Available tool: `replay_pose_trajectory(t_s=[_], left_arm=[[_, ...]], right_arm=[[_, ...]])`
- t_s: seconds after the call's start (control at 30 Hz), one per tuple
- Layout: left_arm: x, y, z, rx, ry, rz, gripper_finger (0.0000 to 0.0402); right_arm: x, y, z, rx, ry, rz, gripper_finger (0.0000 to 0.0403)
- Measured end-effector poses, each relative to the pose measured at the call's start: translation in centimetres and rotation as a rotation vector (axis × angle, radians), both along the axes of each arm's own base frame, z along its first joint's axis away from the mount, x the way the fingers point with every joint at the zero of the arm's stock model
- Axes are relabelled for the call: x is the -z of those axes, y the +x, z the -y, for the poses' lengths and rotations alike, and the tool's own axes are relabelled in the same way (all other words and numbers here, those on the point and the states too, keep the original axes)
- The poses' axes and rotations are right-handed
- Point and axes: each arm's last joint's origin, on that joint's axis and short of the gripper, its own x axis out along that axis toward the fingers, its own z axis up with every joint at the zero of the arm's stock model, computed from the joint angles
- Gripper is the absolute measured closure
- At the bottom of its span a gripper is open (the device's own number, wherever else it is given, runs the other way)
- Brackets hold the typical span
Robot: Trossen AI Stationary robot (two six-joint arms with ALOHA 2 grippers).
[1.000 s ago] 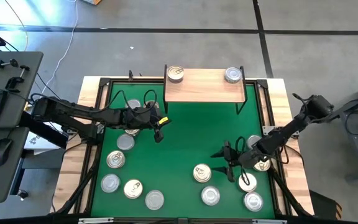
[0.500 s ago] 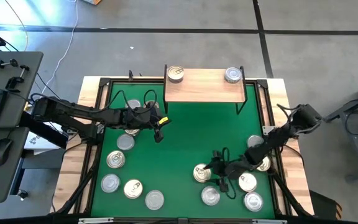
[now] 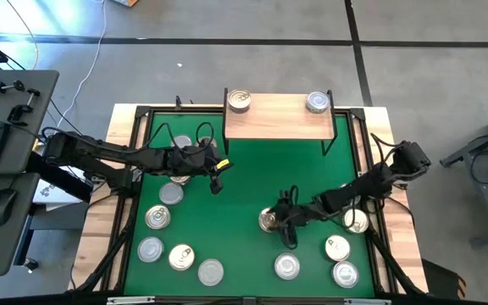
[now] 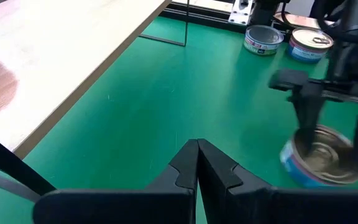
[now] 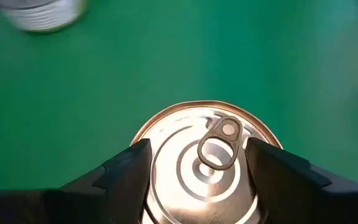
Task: Stack canned seafood by type on shelf
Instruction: Put the blue pink tuna can on the shelf
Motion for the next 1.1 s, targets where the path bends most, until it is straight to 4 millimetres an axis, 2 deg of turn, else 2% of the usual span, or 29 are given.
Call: replay_pose_trajectory(t_s=[0.17,0.3,0.47,0.6,0.7,0.83,0.97,1.1], left_arm=[[0.0,0.0,0.0,0.0,0.0,0.0,0.0401],[0.0,0.0,0.0,0.0,0.0,0.002,0.0402],[0.0,0.0,0.0,0.0,0.0,0.003,0.0401],[-0.2,0.2,0.0,0.008,0.017,0.028,0.0401],[-0.5,0.6,0.0,0.054,0.045,0.067,0.0401],[0.1,1.8,1.1,0.228,0.055,0.1,0.0402],[1.8,3.1,2.4,0.302,0.061,0.095,0.0401],[3.8,3.9,3.6,0.337,0.049,0.038,0.0402]], right_arm=[[-0.5,0.8,1.3,0.092,-0.035,0.08,0.0142],[-1.9,0.8,1.5,0.088,-0.028,0.148,0.0142],[-3.9,-0.6,1.1,0.075,-0.029,0.134,0.0142],[-4.5,-2.3,0.4,0.092,-0.047,0.069,0.0142],[-4.3,-3.3,-0.4,0.084,-0.062,0.024,0.0142],[-2.9,-4.5,-1.0,0.084,-0.02,0.004,0.0142],[-1.4,-5.2,-0.9,0.125,0.056,0.02,0.0142],[-0.4,-5.8,-0.6,0.142,0.145,-0.04,0.0142]])
